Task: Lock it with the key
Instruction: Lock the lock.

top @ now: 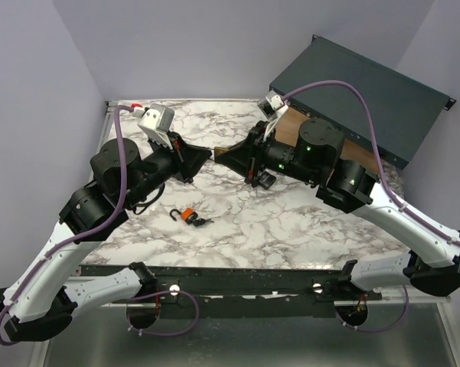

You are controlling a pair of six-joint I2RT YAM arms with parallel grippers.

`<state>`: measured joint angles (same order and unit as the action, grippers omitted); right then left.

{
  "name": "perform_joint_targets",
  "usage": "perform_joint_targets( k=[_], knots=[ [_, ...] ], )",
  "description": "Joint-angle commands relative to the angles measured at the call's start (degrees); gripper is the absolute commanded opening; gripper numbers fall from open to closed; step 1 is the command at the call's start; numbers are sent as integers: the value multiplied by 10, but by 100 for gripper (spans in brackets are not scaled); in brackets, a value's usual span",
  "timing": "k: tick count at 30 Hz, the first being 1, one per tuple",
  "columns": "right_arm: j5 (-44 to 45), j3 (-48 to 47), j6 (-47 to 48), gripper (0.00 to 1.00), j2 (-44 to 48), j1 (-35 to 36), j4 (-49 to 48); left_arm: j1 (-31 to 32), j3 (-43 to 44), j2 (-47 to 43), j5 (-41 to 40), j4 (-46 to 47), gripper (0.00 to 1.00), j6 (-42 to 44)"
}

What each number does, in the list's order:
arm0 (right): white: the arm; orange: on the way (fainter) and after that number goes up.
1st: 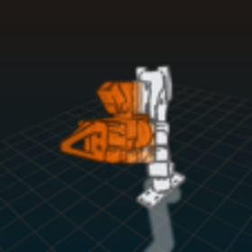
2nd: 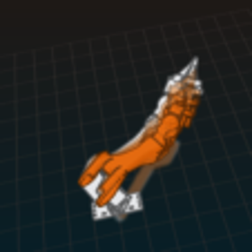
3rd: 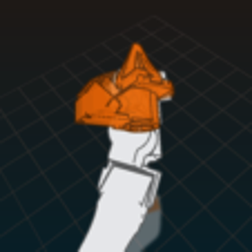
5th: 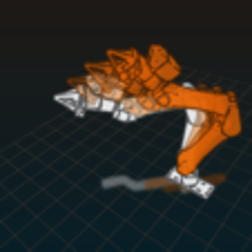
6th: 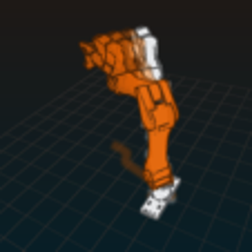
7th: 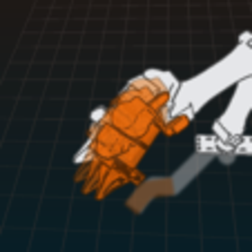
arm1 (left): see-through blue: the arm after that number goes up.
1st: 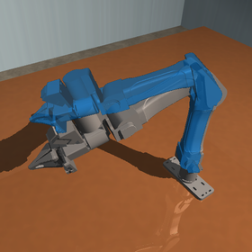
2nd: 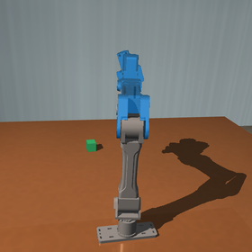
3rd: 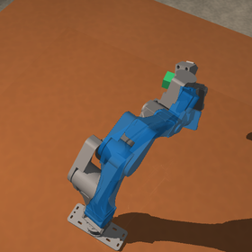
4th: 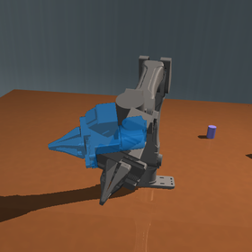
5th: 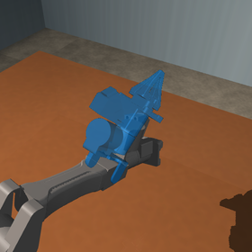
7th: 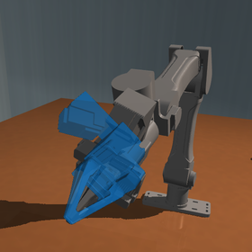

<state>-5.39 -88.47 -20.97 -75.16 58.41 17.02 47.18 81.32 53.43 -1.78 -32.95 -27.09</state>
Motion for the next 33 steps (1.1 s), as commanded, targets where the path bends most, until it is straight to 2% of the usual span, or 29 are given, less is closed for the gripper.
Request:
perform_joint_targets(
  k=[1,33],
  knots=[
    [8,32,-4,1,-124,15,-28,89,33,21,320,183,0,-100],
    [-7,28,-13,1,-197,15,-50,146,62,43,323,195,0,-99]
  ],
)
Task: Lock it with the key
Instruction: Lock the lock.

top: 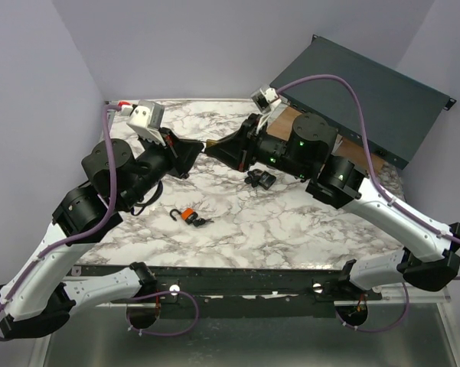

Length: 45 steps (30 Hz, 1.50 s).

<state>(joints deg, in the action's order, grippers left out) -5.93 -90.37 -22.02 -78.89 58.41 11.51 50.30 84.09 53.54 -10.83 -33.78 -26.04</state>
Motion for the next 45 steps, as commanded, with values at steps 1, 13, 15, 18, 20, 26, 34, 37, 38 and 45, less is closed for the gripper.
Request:
perform_joint_targets(
  k=[1,13,15,18,20,26,34,37,38,45],
  knots=[
    [-2,48,-3,1,-162,14,5,116,35,43,413,203,0,-110],
    [-10,44,-10,1,-188,11,-2,131,36,49,414,211,0,-112],
    [-10,41,-11,1,-191,11,-2,133,34,49,416,214,0,-113],
    [-12,36,-13,1,-201,10,-3,135,33,49,419,219,0,-114],
    [-14,32,-12,1,-205,8,-3,136,33,49,422,223,0,-116],
    [-17,26,-12,1,-201,-2,-2,136,16,42,440,233,0,-120],
    [-29,47,4,1,-137,-24,8,136,12,39,499,231,0,-100],
    [-24,53,13,1,-105,-27,22,136,15,43,518,225,0,-88],
    [-24,58,15,1,-96,-27,24,136,17,45,523,220,0,-83],
    [-36,89,20,1,-55,-29,27,136,28,69,572,212,0,-62]
  ],
)
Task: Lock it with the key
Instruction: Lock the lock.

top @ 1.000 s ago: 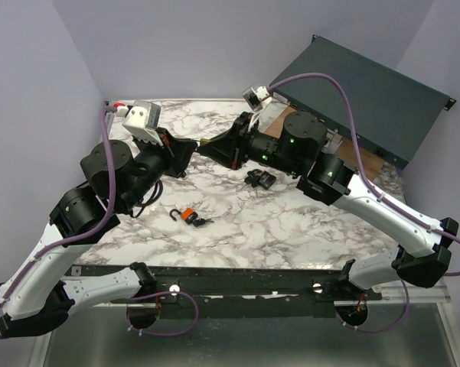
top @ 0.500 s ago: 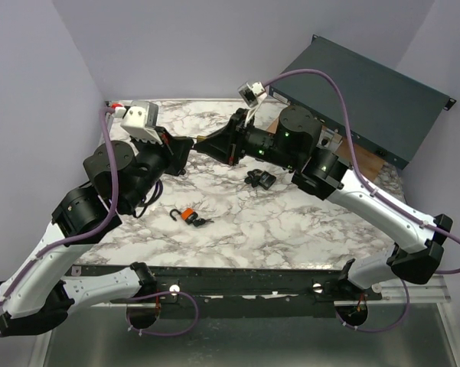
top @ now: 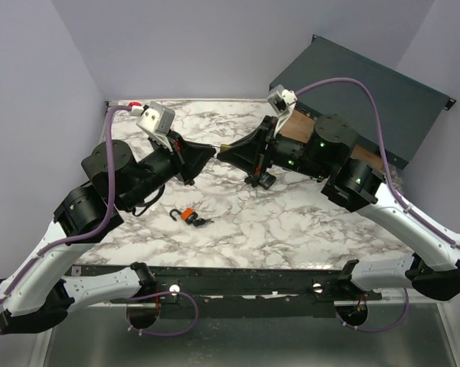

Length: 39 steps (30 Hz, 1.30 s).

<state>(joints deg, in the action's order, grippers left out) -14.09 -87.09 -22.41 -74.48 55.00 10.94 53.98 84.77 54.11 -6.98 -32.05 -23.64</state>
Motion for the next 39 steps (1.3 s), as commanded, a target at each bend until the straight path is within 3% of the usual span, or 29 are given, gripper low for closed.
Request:
perform_joint_targets(
  k=[1,18,29,34,39],
  knots=[
    [47,58,22,1,-100,5,33,99,23,67,539,199,0,-89],
    [46,26,12,1,-138,-17,23,121,19,102,556,229,0,-130],
    [-17,-21,-15,1,-162,-46,-13,126,-12,109,562,265,0,-156],
    [-8,-22,-17,1,-158,-46,-14,126,-18,111,548,233,0,-149],
    [45,-59,14,1,-165,-45,59,126,8,109,466,87,0,-79]
  ],
)
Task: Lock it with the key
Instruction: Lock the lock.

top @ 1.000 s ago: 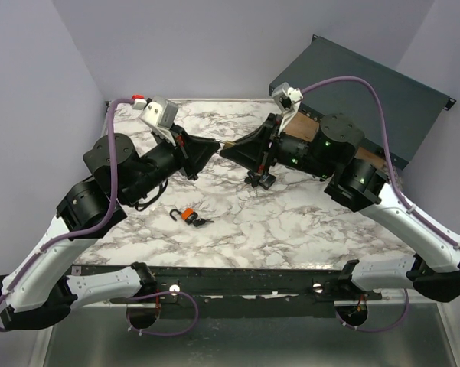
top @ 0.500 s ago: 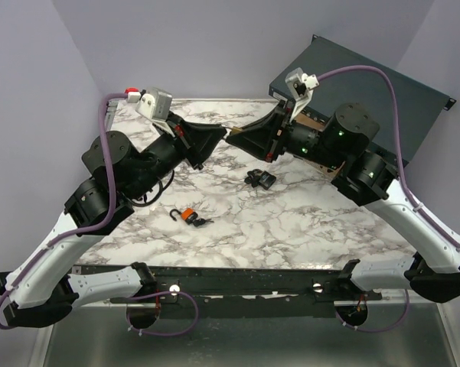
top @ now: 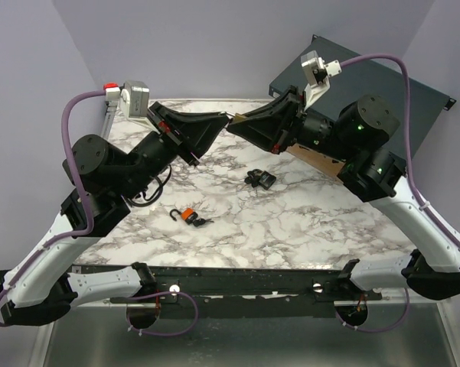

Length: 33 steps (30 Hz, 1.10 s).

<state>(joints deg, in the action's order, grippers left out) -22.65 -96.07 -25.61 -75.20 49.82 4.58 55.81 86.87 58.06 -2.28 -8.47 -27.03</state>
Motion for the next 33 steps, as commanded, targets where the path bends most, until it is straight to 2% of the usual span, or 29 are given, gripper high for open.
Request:
perform_joint_targets(
  k=[1,9,18,21,25,28,29,33],
  knots=[
    [139,31,50,1,-155,8,128,107,-8,70,403,-180,0,-31],
    [155,20,67,1,-162,8,150,133,21,86,364,-238,0,9],
    [177,-18,78,1,-190,27,170,156,48,107,363,-247,0,23],
    [184,-13,80,1,-188,27,171,154,48,102,312,-267,0,30],
    [188,31,79,1,-154,27,144,105,-3,42,240,-229,0,7],
    [181,68,77,1,-126,28,128,54,-39,5,246,-195,0,-11],
    [176,82,77,2,-116,27,121,43,-51,-7,253,-182,0,-15],
    [171,132,75,24,-68,27,92,8,-63,-33,261,-171,0,-18]
  ],
)
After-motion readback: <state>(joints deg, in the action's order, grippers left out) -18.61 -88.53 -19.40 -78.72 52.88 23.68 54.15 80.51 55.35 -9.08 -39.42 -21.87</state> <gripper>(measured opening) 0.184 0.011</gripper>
